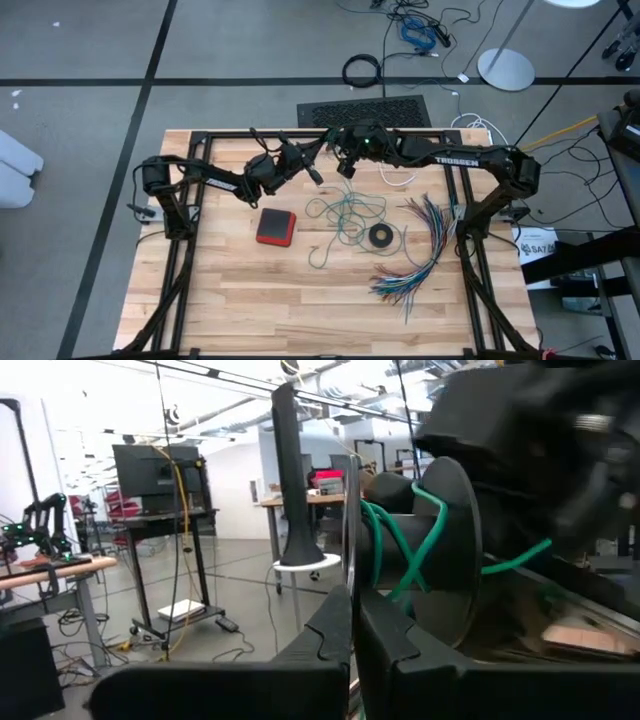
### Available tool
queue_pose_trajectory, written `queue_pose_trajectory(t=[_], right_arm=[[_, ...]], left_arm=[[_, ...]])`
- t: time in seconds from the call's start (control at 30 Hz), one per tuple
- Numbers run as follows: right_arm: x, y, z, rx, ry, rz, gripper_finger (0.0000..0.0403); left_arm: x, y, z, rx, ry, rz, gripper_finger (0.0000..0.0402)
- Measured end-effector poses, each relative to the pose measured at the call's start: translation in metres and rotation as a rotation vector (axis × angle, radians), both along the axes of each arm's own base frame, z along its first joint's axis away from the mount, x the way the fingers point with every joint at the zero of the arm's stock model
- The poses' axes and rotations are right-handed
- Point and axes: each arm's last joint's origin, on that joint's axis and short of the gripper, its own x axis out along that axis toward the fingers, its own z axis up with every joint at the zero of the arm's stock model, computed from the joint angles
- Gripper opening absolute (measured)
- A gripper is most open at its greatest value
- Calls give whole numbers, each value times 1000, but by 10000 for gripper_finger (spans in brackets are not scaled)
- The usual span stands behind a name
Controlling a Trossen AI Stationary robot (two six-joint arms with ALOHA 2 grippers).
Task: Coiling cords
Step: Coil the green wire cable on the spool
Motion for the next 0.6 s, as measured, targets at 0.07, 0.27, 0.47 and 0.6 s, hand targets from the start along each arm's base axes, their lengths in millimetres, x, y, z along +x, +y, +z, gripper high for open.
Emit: queue_pose_trajectory(t=[0.07, 0.27, 0.47, 0.6], right_arm=[[-4, -5, -2, 21, 16, -10, 0], [-12, -18, -4, 43, 42, -48, 0], [-23, -31, -9, 66, 96, -95, 0], [-30, -40, -11, 73, 128, -120, 0]], left_arm=[[0, -1, 1, -2, -9, -19, 2], [0, -1, 2, -15, -34, -37, 2], [1, -3, 3, -6, -42, -64, 2], [1, -4, 3, -6, -40, -66, 2]])
